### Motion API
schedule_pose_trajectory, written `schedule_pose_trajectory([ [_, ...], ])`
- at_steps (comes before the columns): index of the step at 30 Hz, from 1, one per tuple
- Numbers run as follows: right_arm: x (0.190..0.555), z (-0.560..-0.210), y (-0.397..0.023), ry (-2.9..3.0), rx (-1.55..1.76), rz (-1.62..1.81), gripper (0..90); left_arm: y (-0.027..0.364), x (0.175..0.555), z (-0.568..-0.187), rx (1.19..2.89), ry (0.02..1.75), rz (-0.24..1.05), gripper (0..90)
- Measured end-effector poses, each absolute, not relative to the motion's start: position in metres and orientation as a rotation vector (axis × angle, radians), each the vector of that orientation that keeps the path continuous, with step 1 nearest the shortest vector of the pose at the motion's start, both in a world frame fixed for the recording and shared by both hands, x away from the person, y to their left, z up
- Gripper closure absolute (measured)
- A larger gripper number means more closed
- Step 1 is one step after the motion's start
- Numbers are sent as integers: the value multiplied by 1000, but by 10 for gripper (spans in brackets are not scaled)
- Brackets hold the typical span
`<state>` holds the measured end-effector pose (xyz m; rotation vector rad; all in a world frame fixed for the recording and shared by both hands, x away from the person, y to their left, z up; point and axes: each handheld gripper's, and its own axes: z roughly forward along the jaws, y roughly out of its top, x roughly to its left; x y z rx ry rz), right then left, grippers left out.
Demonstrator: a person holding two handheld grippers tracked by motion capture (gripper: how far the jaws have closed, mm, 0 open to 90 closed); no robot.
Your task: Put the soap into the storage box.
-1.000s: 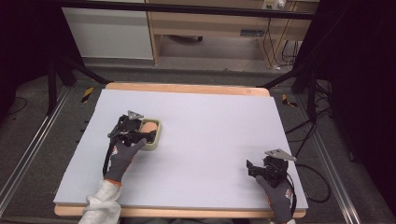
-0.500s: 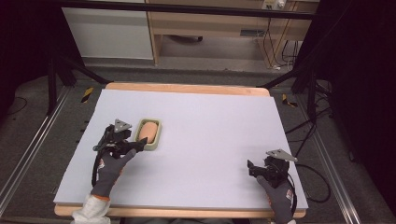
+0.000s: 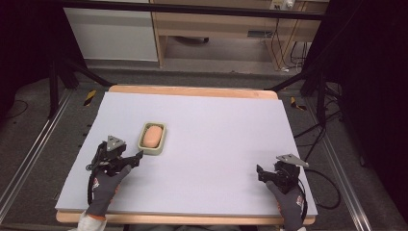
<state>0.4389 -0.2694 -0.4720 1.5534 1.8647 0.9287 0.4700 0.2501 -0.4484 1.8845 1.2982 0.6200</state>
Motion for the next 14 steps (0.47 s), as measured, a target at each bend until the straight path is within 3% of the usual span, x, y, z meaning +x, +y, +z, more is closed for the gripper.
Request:
schedule_pose_trajectory([
  [14, 439, -472, -277, 1843, 1583, 926, 67, 271, 457, -464, 1904, 1330, 598, 289],
])
